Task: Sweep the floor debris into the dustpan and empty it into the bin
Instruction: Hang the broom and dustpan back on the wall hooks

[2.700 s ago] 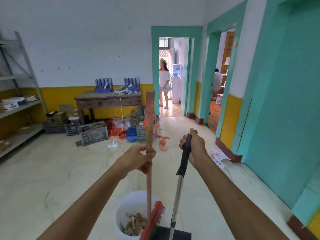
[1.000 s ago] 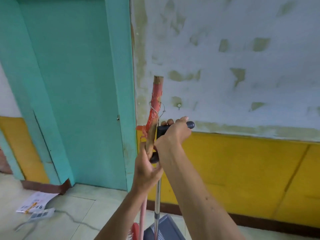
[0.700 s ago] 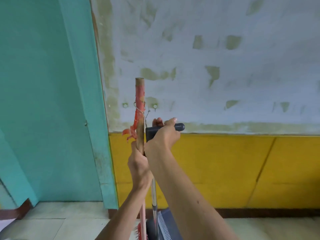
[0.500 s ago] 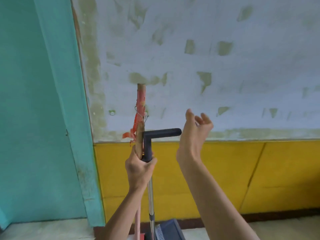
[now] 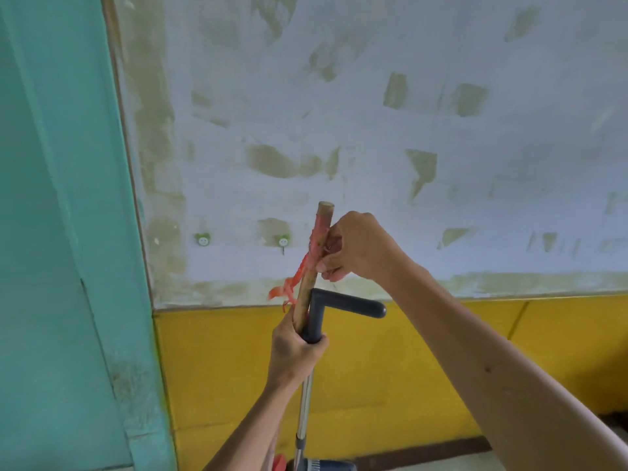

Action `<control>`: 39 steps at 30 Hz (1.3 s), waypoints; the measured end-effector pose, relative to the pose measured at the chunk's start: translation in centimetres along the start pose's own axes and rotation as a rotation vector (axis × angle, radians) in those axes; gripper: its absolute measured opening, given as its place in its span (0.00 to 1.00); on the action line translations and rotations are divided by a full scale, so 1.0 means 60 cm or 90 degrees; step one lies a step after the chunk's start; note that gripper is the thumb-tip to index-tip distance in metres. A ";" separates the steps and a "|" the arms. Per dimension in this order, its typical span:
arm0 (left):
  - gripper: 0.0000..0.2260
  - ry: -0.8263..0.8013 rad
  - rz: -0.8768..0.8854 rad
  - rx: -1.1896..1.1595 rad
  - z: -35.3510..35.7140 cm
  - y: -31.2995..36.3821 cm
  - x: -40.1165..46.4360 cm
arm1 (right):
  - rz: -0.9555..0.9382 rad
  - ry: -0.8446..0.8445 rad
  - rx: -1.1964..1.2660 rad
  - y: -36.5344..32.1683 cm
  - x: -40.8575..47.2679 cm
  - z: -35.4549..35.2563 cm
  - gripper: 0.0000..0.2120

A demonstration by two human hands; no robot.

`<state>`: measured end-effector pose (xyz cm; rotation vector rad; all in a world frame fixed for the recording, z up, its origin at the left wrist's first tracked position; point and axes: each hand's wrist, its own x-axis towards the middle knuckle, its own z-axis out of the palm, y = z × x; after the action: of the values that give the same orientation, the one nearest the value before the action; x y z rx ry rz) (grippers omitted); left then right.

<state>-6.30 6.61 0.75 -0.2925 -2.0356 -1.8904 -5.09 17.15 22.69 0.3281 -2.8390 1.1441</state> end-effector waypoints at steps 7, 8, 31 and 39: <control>0.13 -0.131 -0.029 0.091 -0.018 -0.017 0.069 | -0.017 0.000 -0.180 0.017 0.057 -0.022 0.03; 0.13 -0.140 -0.036 0.099 -0.020 -0.017 0.079 | -0.042 0.030 -0.229 0.018 0.063 -0.028 0.05; 0.10 -0.349 -0.241 0.202 -0.059 -0.086 0.197 | -0.042 -0.050 0.361 0.043 0.234 -0.002 0.05; 0.05 -0.446 -0.200 0.369 -0.070 -0.095 0.223 | 0.117 -0.016 0.579 0.015 0.277 0.035 0.12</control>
<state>-20.29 0.80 0.88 -0.5584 -3.1444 -1.3407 -21.44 13.46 22.87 0.1041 -2.1962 2.4158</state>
